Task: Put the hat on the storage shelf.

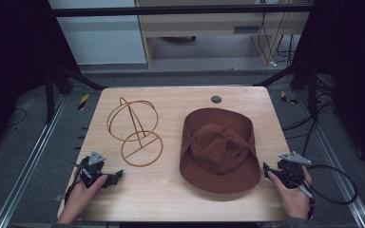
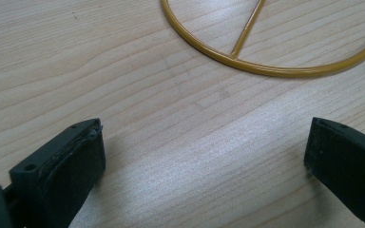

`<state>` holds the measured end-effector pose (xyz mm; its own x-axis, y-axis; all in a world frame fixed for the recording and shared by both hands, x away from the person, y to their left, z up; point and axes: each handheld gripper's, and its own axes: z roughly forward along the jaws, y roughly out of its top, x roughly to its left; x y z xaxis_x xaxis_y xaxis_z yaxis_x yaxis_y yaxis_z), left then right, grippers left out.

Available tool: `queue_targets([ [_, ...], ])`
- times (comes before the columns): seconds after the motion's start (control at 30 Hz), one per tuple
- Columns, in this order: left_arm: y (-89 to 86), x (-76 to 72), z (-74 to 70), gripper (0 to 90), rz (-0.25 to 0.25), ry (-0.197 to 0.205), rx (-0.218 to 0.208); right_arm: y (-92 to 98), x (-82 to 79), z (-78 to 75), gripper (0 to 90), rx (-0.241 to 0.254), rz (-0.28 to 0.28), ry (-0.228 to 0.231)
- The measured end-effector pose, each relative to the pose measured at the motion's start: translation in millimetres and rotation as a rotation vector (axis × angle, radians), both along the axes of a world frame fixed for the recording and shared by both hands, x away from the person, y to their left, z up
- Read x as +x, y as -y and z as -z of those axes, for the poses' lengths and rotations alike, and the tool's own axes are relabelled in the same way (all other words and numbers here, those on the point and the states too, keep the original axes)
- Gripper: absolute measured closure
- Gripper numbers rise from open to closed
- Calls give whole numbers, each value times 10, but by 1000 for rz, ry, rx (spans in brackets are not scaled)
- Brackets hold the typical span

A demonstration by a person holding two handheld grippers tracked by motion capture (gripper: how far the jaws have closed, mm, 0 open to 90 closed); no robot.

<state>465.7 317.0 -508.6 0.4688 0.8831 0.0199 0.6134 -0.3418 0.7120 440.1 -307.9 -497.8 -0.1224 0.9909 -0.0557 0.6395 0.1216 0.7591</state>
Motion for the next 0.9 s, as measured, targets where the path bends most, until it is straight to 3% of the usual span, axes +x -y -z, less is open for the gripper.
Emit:
queue_targets([
  [0.13,-2,0,-1,0,2,-1,3,49,-50,-75,264,-38,38,4],
  [0.3,-3,0,-2,0,2,-1,3,34,-122,-246,237,-21,-14,5],
  [0.4,2,3,-2,0,-3,-1,2,-26,-131,-416,191,-25,-77,-11],
  [0.47,3,2,-1,0,-4,-1,2,-70,-110,-502,160,-40,-130,-46],
  [0.5,3,2,-1,0,-4,-1,2,-70,-110,-502,160,-40,-130,-46],
  [0.57,3,3,-1,0,-4,0,2,-125,-104,-637,124,-71,-197,-46],
  [0.73,3,2,-1,0,-4,-1,2,-178,-87,-811,108,-99,-278,-55],
  [0.77,3,2,-2,0,-4,-1,3,-218,-66,-884,120,-107,-312,-73],
  [0.87,4,0,-1,0,-5,-1,2,-261,-48,-945,150,-120,-335,-87],
  [0.9,4,-1,-1,0,-5,-1,2,-328,-26,-1011,195,-141,-367,-104],
])
